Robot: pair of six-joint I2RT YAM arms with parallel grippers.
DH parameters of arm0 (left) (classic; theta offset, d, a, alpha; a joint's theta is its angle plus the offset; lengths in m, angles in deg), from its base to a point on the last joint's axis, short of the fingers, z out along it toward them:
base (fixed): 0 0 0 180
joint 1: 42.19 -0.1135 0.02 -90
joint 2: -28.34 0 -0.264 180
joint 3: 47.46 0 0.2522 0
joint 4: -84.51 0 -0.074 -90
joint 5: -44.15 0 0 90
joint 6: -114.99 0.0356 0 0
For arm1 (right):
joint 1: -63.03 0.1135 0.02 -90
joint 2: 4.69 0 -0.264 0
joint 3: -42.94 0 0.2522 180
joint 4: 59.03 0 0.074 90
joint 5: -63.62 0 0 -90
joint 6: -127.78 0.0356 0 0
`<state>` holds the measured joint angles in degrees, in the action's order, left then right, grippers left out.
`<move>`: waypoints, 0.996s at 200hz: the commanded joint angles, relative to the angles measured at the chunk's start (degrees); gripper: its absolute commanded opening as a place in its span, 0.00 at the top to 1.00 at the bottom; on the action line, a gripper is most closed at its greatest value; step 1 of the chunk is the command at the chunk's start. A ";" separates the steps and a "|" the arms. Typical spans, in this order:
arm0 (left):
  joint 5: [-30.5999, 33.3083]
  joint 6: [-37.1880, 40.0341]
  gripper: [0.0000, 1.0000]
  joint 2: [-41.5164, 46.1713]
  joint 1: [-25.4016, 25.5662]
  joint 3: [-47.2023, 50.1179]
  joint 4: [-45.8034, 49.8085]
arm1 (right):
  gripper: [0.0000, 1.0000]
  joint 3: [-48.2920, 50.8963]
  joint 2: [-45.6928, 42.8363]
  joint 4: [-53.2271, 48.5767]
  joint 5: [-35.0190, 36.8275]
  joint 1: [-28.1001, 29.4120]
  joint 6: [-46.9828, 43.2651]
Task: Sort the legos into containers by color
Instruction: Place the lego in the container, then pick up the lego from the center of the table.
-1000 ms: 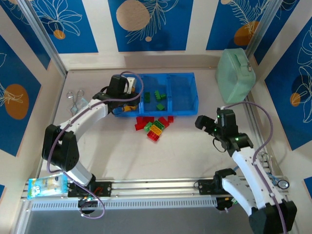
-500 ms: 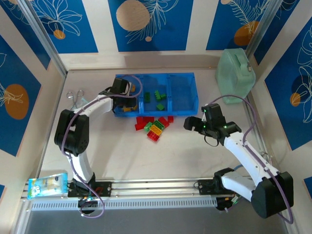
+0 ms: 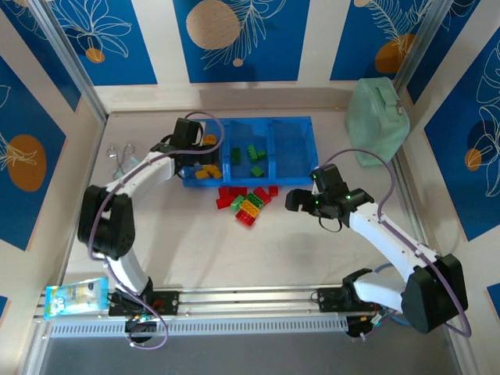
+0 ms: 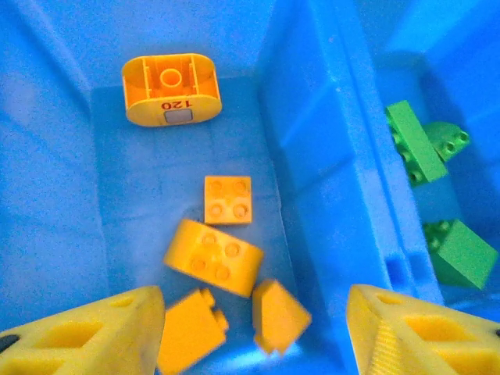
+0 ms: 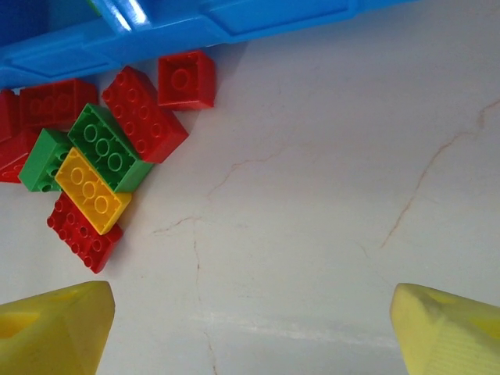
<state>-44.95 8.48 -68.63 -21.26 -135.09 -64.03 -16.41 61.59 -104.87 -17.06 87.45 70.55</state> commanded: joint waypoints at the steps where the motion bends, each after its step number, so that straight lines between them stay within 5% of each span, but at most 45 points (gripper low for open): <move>1: 1.18 -1.69 0.38 7.99 1.61 5.82 -3.08 | 0.11 -3.27 2.93 1.20 1.00 1.77 -1.76; 67: 4.80 -4.72 0.38 23.54 8.44 24.49 -5.35 | 0.32 -10.18 18.54 5.19 1.78 2.65 -1.49; 199: 8.04 -8.27 0.39 37.23 9.92 39.54 -3.54 | 0.48 -21.06 37.08 9.31 2.45 2.71 1.06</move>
<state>-38.52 1.22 -33.40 -11.62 -96.60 -68.64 -35.16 97.17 -95.88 -15.23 89.81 70.86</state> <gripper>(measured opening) 0.609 0.535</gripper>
